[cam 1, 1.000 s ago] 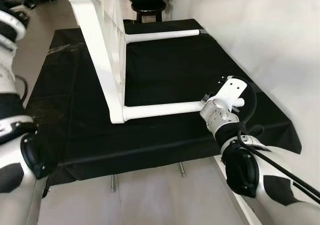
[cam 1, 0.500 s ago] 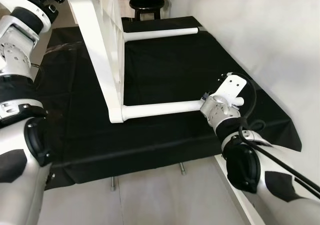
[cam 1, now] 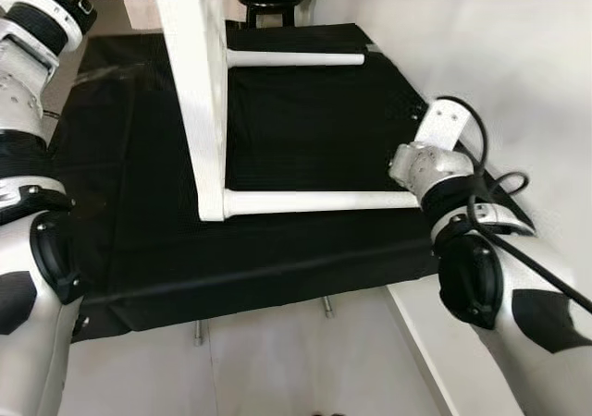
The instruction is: Building children table
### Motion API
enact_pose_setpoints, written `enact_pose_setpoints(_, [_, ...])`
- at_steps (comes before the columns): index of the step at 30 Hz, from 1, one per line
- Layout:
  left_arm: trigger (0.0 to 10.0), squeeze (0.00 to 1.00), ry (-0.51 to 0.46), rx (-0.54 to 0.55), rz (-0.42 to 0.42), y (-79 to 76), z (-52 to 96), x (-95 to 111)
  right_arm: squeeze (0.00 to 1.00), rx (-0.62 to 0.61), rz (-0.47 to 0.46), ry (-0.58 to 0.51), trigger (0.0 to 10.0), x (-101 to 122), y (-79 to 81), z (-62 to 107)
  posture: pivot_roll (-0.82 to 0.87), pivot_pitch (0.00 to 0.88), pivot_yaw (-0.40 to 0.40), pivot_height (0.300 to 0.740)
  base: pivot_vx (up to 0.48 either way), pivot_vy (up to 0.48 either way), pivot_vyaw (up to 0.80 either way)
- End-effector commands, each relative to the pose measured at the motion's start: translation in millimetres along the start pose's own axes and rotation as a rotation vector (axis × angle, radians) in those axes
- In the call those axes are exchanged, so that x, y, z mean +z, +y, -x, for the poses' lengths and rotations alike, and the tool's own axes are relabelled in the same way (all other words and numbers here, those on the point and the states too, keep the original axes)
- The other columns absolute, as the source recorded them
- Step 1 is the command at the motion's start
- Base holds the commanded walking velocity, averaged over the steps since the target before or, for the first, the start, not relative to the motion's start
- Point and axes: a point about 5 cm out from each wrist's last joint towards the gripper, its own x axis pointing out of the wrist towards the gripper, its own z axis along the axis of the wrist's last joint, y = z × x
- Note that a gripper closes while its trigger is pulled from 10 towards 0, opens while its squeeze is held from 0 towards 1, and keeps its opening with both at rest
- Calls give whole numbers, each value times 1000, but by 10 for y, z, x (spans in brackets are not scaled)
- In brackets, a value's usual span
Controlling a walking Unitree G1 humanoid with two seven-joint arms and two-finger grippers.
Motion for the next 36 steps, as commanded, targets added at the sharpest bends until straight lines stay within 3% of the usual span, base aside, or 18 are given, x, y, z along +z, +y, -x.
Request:
enact_pose_setpoints(1, [10000, 0, -32, -38, -23, -69, -42, 132, 0, 53, 101, -145, 10000, 217, 31, 54, -41, 131, -99, 740, 0, 0, 0])
enact_pose_setpoints(3, [10000, 0, -37, -55, -24, -110, -61, 139, 0, 190, 105, -343, 10000, 467, 127, 158, -39, 129, -97, 740, 0, 0, 0])
enact_pose_setpoints(6, [10000, 0, -39, -59, -25, -117, -67, 143, 0, 244, 98, -407, 10000, 549, 164, 208, -39, 129, -97, 740, 0, 0, 0])
enact_pose_setpoints(7, [10000, 0, -40, -62, -26, -122, -67, 146, 0, 368, 102, -502, 10000, 618, 254, 294, -40, 124, -90, 740, 0, 0, 0])
enact_pose_setpoints(8, [10000, 0, -42, -66, -27, -127, -56, 142, 0, 506, 127, -580, 10000, 630, 354, 377, -41, 120, -88, 740, 0, 0, 0])
enact_pose_setpoints(12, [10000, 0, -40, -72, -39, -127, -6, 119, 0, 696, 225, -673, 10000, 564, 480, 482, -41, 110, -85, 740, 0, 0, 0])
enact_pose_setpoints(15, [10000, 0, -30, -74, -112, -101, 223, 67, 0, 815, 468, -774, 10000, 344, 469, 472, -44, 91, -83, 740, 0, 0, 0])
enact_pose_setpoints(16, [10000, 0, -30, -74, -112, -101, 223, 67, 0, 815, 468, -774, 10000, 344, 469, 472, -44, 91, -83, 740, 0, 0, 0])
enact_pose_setpoints(18, [10000, 0, -19, -74, -208, -106, 427, 41, 0, 857, 577, -828, 10000, 211, 397, 453, -45, 86, -81, 740, 0, 0, 0])
enact_pose_setpoints(26, [10000, 0, -14, -48, -263, -149, 818, -1, 0, 947, 627, -887, 10000, -26, 263, 483, -40, 73, -83, 740, 0, 0, 0])
enact_pose_setpoints(27, [10000, 0, 4, -37, -239, -192, 966, -87, 0, 985, 626, -907, 10000, -84, 212, 521, -41, 69, -80, 740, 0, 0, 0])
enact_pose_setpoints(29, [10000, 0, 18, -27, -223, -228, 1075, -142, 0, 1015, 627, -922, 10000, -122, 173, 554, -41, 69, -80, 740, 0, 0, 0])
enact_pose_setpoints(30, [10000, 0, 70, -12, -177, -300, 1256, -367, 0, 1075, 615, -944, 10000, -158, 126, 635, -40, 61, -85, 740, 0, 0, 0])
enact_pose_setpoints(31, [10000, 0, 70, -12, -177, -300, 1256, -367, 0, 1075, 615, -944, 10000, -158, 126, 635, -40, 61, -85, 740, 0, 0, 0])
enact_pose_setpoints(32, [10000, 0, 103, 1, -141, -353, 1384, -508, 0, 1116, 608, -959, 10000, -181, 98, 694, -40, 60, -85, 740, 0, 0, 0])
enact_pose_setpoints(34, [10000, 0, 103, 1, -141, -353, 1384, -508, 0, 1116, 608, -959, 10000, -181, 98, 694, -40, 60, -85, 740, 0, 0, 0])
enact_pose_setpoints(35, [10000, 0, 139, 30, -85, -422, 1527, -680, 0, 1222, 611, -952, 10000, -243, 67, 793, -40, 54, -85, 740, 0, 0, 0])
enact_pose_setpoints(36, [10000, 0, 139, 30, -85, -422, 1527, -680, 0, 1222, 611, -952, 10000, -243, 67, 793, -40, 54, -85, 740, 0, 0, 0])
